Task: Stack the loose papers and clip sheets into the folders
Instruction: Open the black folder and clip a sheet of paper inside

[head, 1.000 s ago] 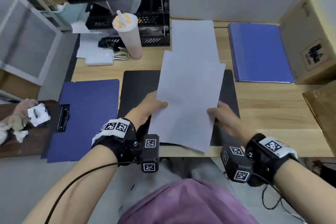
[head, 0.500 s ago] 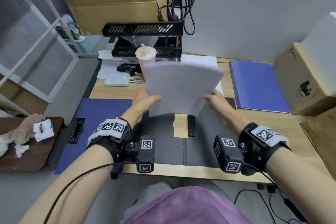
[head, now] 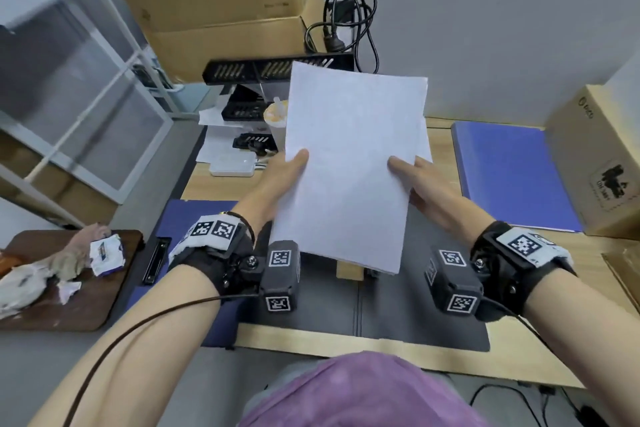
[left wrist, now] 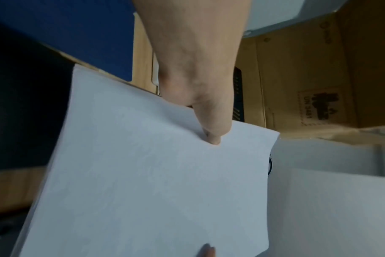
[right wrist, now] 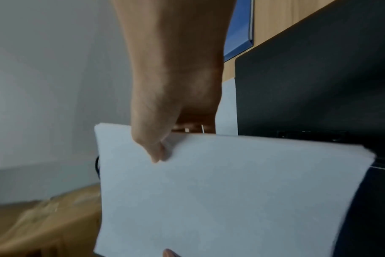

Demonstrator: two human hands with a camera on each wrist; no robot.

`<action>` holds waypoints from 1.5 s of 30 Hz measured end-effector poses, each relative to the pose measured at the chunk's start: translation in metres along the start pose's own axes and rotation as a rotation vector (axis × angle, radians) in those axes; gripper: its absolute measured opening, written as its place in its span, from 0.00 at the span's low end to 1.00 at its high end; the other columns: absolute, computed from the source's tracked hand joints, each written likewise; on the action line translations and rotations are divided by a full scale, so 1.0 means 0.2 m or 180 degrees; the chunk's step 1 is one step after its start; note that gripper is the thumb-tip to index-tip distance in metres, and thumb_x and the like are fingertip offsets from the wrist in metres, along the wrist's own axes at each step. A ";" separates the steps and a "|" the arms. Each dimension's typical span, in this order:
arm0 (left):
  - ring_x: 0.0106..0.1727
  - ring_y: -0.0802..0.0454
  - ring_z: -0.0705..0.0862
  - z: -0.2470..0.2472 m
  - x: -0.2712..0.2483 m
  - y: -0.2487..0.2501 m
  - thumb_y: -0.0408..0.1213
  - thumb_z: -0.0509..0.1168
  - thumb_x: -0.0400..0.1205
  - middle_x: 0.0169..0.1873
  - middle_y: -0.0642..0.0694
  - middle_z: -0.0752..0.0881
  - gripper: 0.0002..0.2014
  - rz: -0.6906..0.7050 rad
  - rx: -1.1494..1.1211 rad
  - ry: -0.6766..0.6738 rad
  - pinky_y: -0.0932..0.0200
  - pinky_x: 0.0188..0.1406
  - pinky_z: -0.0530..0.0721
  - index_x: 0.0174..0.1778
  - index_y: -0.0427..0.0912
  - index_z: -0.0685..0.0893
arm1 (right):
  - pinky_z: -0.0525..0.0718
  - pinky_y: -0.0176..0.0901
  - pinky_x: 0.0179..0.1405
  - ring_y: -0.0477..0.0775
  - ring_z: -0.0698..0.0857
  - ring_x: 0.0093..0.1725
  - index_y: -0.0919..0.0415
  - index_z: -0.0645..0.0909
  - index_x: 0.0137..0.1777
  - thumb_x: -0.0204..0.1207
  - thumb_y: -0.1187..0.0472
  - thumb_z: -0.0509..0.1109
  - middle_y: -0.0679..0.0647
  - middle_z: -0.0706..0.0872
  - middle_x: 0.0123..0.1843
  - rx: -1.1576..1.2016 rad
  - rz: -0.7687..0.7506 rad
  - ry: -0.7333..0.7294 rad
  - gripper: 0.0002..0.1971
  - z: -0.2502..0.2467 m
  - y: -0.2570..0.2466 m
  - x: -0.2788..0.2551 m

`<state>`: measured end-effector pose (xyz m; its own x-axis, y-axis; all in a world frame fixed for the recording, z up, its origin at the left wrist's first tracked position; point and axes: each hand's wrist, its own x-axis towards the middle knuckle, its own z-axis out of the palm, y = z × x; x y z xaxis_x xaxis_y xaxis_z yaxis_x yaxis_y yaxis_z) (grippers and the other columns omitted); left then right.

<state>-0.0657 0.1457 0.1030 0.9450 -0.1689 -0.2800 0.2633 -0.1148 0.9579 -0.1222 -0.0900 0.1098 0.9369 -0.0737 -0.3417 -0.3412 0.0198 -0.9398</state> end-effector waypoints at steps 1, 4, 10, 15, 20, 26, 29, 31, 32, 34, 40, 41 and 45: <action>0.62 0.48 0.86 0.03 0.03 0.00 0.43 0.59 0.88 0.64 0.47 0.86 0.17 -0.0090 -0.0108 -0.0043 0.47 0.66 0.81 0.72 0.43 0.78 | 0.86 0.51 0.59 0.55 0.89 0.57 0.58 0.80 0.66 0.84 0.55 0.65 0.53 0.90 0.59 0.0096 0.0081 -0.0097 0.14 -0.03 0.00 0.00; 0.66 0.46 0.84 0.17 0.11 -0.03 0.43 0.59 0.88 0.67 0.45 0.84 0.20 -0.0266 -0.0182 -0.0181 0.44 0.71 0.78 0.76 0.41 0.74 | 0.88 0.50 0.56 0.55 0.90 0.56 0.61 0.79 0.68 0.83 0.55 0.66 0.55 0.91 0.58 0.0183 0.0332 -0.0230 0.16 -0.18 0.05 -0.02; 0.60 0.48 0.87 0.59 0.14 -0.23 0.46 0.61 0.86 0.60 0.48 0.87 0.18 -0.1052 0.0290 -0.0629 0.46 0.66 0.81 0.71 0.44 0.79 | 0.86 0.45 0.56 0.50 0.90 0.57 0.55 0.80 0.66 0.82 0.55 0.68 0.49 0.90 0.59 0.0448 0.0948 -0.0089 0.14 -0.58 0.32 -0.08; 0.52 0.50 0.87 0.93 0.08 -0.46 0.38 0.62 0.86 0.52 0.50 0.87 0.11 -0.1450 0.0642 -0.0677 0.56 0.52 0.85 0.65 0.46 0.79 | 0.85 0.48 0.59 0.54 0.89 0.58 0.60 0.79 0.70 0.82 0.58 0.68 0.54 0.88 0.64 0.0270 0.1580 0.0184 0.18 -0.84 0.70 -0.13; 0.55 0.48 0.81 0.95 -0.03 -0.71 0.42 0.70 0.79 0.49 0.50 0.79 0.22 -0.1116 0.2593 -0.0087 0.60 0.43 0.71 0.67 0.41 0.75 | 0.81 0.56 0.67 0.55 0.86 0.63 0.57 0.77 0.73 0.61 0.35 0.78 0.53 0.85 0.68 0.0258 0.1907 0.0067 0.42 -0.95 1.08 -0.20; 0.48 0.53 0.73 0.91 -0.04 -0.74 0.42 0.69 0.79 0.56 0.46 0.82 0.19 -0.0956 0.3310 0.0494 0.64 0.39 0.61 0.63 0.42 0.76 | 0.83 0.63 0.64 0.57 0.88 0.59 0.57 0.78 0.70 0.83 0.56 0.67 0.53 0.88 0.62 0.0060 0.1763 0.0089 0.17 -0.85 0.97 -0.20; 0.52 0.46 0.78 0.86 -0.01 -0.75 0.43 0.70 0.76 0.56 0.44 0.79 0.19 -0.0946 0.3566 0.0589 0.55 0.46 0.74 0.61 0.44 0.75 | 0.83 0.61 0.63 0.56 0.87 0.58 0.59 0.78 0.70 0.84 0.56 0.65 0.54 0.87 0.62 -0.0127 0.1803 -0.0069 0.17 -0.84 0.92 -0.17; 0.60 0.39 0.77 0.83 0.01 -0.76 0.45 0.70 0.74 0.61 0.41 0.74 0.23 -0.1061 0.3690 0.0634 0.46 0.55 0.80 0.62 0.44 0.74 | 0.83 0.61 0.64 0.57 0.87 0.58 0.59 0.78 0.69 0.85 0.56 0.64 0.56 0.87 0.63 -0.0219 0.1815 -0.0178 0.16 -0.85 0.90 -0.15; 0.62 0.37 0.76 0.82 0.01 -0.76 0.45 0.70 0.74 0.64 0.40 0.72 0.24 -0.1223 0.3623 0.0614 0.44 0.57 0.79 0.64 0.44 0.72 | 0.83 0.60 0.64 0.57 0.87 0.57 0.58 0.78 0.68 0.85 0.56 0.64 0.55 0.87 0.63 -0.0244 0.1830 -0.0191 0.15 -0.85 0.90 -0.15; 0.63 0.35 0.77 0.80 0.02 -0.76 0.43 0.70 0.75 0.67 0.39 0.70 0.26 -0.1563 0.3395 0.0595 0.44 0.57 0.78 0.68 0.45 0.71 | 0.83 0.60 0.64 0.56 0.87 0.57 0.57 0.78 0.67 0.84 0.55 0.64 0.55 0.87 0.62 -0.0248 0.1829 -0.0200 0.14 -0.86 0.91 -0.14; 0.61 0.38 0.79 0.77 -0.02 -0.78 0.43 0.71 0.74 0.59 0.40 0.80 0.25 -0.1562 0.3458 0.0533 0.49 0.50 0.76 0.66 0.45 0.73 | 0.84 0.56 0.62 0.57 0.87 0.57 0.59 0.77 0.70 0.85 0.56 0.63 0.55 0.86 0.62 -0.0197 0.1859 -0.0237 0.16 -0.88 0.90 -0.15; 0.60 0.38 0.80 0.77 -0.02 -0.78 0.45 0.70 0.75 0.58 0.40 0.81 0.23 -0.1501 0.3478 0.0579 0.49 0.50 0.76 0.64 0.44 0.74 | 0.84 0.54 0.59 0.57 0.87 0.56 0.60 0.77 0.70 0.85 0.57 0.63 0.55 0.86 0.61 -0.0208 0.1830 -0.0241 0.16 -0.89 0.90 -0.15; 0.56 0.35 0.82 0.81 -0.01 -0.78 0.47 0.68 0.78 0.54 0.38 0.83 0.19 -0.1354 0.3581 0.0656 0.48 0.49 0.80 0.58 0.39 0.78 | 0.84 0.38 0.42 0.46 0.87 0.47 0.59 0.77 0.68 0.86 0.59 0.62 0.51 0.86 0.55 -0.0193 0.1718 -0.0348 0.13 -0.90 0.89 -0.14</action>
<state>-0.1389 0.0059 -0.0560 0.8643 0.2355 -0.4445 0.3410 -0.9239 0.1735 -0.2230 -0.2632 -0.0473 0.6291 0.0351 -0.7765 -0.7759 -0.0315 -0.6300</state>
